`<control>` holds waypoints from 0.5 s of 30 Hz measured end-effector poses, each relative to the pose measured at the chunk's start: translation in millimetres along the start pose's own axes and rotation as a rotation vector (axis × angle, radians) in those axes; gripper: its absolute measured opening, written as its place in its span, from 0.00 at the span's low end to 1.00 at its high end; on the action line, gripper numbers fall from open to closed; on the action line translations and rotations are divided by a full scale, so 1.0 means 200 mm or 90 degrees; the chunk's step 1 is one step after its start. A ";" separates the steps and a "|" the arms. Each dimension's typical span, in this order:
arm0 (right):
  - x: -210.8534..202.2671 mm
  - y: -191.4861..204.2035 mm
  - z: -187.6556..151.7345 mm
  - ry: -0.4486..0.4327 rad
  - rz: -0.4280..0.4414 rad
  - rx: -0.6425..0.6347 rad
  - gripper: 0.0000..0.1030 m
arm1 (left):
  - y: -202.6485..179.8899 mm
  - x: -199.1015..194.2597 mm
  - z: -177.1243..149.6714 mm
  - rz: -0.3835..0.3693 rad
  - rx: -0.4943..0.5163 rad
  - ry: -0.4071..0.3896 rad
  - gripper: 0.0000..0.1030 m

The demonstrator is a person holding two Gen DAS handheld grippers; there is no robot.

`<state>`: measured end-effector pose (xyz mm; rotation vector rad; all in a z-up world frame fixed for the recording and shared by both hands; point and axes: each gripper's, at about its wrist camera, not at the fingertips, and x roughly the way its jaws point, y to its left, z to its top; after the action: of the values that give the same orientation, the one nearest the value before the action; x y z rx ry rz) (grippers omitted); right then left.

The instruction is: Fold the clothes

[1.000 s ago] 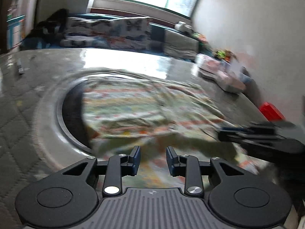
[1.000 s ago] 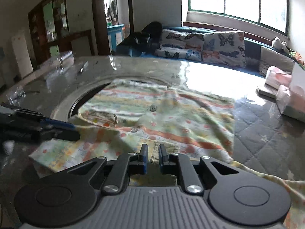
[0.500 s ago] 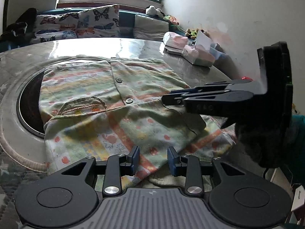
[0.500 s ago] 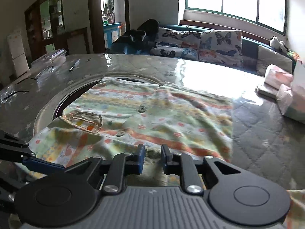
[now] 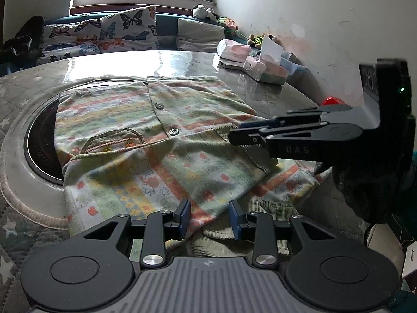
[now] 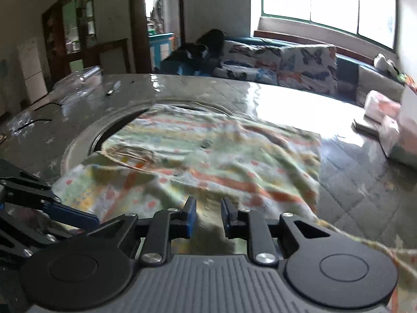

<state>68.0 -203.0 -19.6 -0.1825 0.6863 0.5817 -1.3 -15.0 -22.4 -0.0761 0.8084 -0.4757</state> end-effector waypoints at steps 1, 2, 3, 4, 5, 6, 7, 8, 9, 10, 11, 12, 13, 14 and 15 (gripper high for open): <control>0.01 0.02 0.01 0.000 0.011 -0.008 0.19 | 0.00 0.00 0.00 0.000 -0.001 0.000 0.34; 0.02 0.04 0.02 0.002 0.020 -0.017 0.19 | 0.00 0.00 0.00 0.000 -0.001 0.000 0.35; 0.04 0.05 0.02 0.006 0.021 -0.022 0.19 | 0.00 0.00 0.00 0.001 -0.001 0.000 0.35; 0.07 0.07 0.02 0.009 0.023 -0.027 0.19 | 0.00 0.00 0.00 0.001 0.000 0.000 0.35; 0.09 0.08 0.02 0.013 0.024 -0.032 0.19 | -0.01 0.00 0.00 0.001 0.000 0.000 0.35; 0.11 0.09 0.03 0.017 0.026 -0.038 0.19 | 0.00 0.00 0.00 0.000 0.000 0.000 0.35; 0.13 0.10 0.03 0.020 0.024 -0.040 0.19 | 0.00 0.00 0.00 0.000 -0.001 0.000 0.35; 0.15 0.08 0.03 0.022 0.016 -0.034 0.19 | 0.00 0.00 0.00 -0.001 -0.001 0.000 0.35; 0.16 0.06 0.03 0.020 0.015 -0.022 0.19 | 0.00 0.00 0.00 -0.002 -0.001 -0.001 0.35; 0.15 0.04 0.03 0.018 0.017 -0.008 0.19 | 0.00 -0.01 0.00 -0.003 -0.002 -0.001 0.35; 0.15 0.02 0.04 0.016 0.020 0.007 0.18 | 0.00 0.00 0.00 -0.004 -0.003 -0.001 0.35; 0.14 0.01 0.04 0.014 0.020 0.016 0.18 | 0.01 0.00 -0.01 -0.005 -0.004 -0.002 0.35; 0.14 0.01 0.03 0.014 0.015 0.008 0.18 | 0.01 0.00 -0.01 -0.006 -0.005 -0.002 0.35; 0.13 0.01 0.03 0.015 0.009 0.000 0.18 | 0.01 0.00 -0.01 -0.007 -0.005 -0.002 0.35; 0.13 0.01 0.02 0.014 0.002 -0.009 0.18 | 0.01 0.00 -0.01 -0.007 -0.005 -0.003 0.35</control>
<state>85.8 -188.0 -32.9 -0.2008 0.7049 0.5882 -1.8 -13.5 -23.5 -0.0890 0.8065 -0.4822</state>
